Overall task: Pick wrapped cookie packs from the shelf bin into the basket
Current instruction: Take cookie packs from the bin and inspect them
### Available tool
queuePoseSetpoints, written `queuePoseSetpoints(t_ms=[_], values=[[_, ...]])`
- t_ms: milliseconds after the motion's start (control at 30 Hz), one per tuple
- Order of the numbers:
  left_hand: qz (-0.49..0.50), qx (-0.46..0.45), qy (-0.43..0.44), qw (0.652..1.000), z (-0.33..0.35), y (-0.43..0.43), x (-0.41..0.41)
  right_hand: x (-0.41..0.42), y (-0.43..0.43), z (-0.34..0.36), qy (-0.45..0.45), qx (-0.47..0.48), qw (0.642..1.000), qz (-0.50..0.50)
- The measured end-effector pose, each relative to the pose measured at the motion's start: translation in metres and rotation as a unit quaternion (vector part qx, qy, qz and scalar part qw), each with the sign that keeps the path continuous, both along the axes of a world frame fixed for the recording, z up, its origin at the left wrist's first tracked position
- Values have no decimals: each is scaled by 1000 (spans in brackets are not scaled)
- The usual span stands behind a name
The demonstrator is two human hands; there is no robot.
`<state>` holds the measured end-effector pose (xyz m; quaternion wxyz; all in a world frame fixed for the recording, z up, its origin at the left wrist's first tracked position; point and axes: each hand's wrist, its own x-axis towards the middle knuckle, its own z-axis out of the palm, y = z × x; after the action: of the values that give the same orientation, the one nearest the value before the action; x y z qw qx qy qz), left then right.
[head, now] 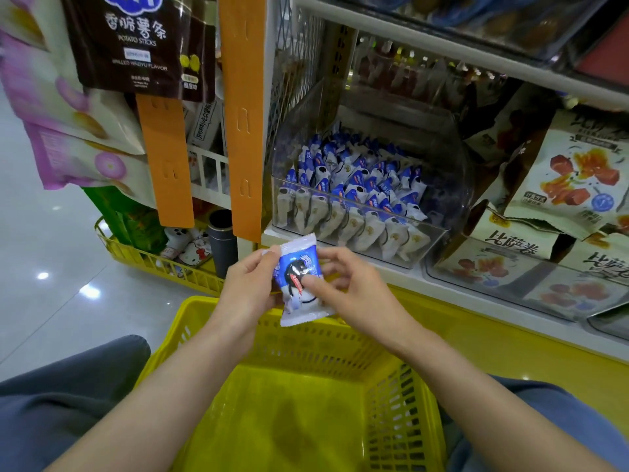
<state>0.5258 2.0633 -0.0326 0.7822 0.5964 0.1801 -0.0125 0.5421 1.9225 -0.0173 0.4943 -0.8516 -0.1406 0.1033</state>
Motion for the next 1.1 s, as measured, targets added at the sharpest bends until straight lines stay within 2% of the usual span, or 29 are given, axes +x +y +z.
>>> queuePoseSetpoints(t_ms=[67, 133, 167, 233, 333, 400, 533, 600, 667, 800, 933, 1000, 1100], values=[[9, -40, -8, 999, 3, 4, 2, 0, 4, 0, 32, 54, 998, -1], [-31, -76, -16, 997, 9, 6, 2, 3, 6, 2, 48, 137, 989, -35], [-63, -79, -20, 995, 13, 6, 1, 5, 6, 3, 55, 172, 982, -55], [-107, -29, -34, 993, 16, 5, -1, 7, 6, 4, 49, 196, 977, -73], [-71, 82, -58, 992, 20, 6, -2, 9, 7, 7, -11, 138, 990, -30], [-50, 110, -77, 990, 26, 13, 0, 19, 4, 17, -60, 114, 991, -17], [-35, 127, -123, 984, 44, 30, 10, 72, -9, 48, -188, 28, 976, -107], [-28, 124, -134, 983, 51, 35, 16, 107, -16, 56, -213, -68, 962, -158], [-24, 119, -138, 983, 55, 39, 22, 139, -22, 58, -183, -154, 956, -172], [-29, 117, -138, 983, 57, 46, 28, 178, -20, 51, -61, -284, 944, -154], [-24, 119, -128, 984, 52, 53, 30, 187, -7, 53, -44, -394, 910, -118], [-16, 116, -120, 986, 50, 57, 30, 191, -2, 55, -36, -431, 895, -109], [-12, 102, -115, 988, 49, 60, 30, 194, 0, 58, -30, -412, 901, -131]])
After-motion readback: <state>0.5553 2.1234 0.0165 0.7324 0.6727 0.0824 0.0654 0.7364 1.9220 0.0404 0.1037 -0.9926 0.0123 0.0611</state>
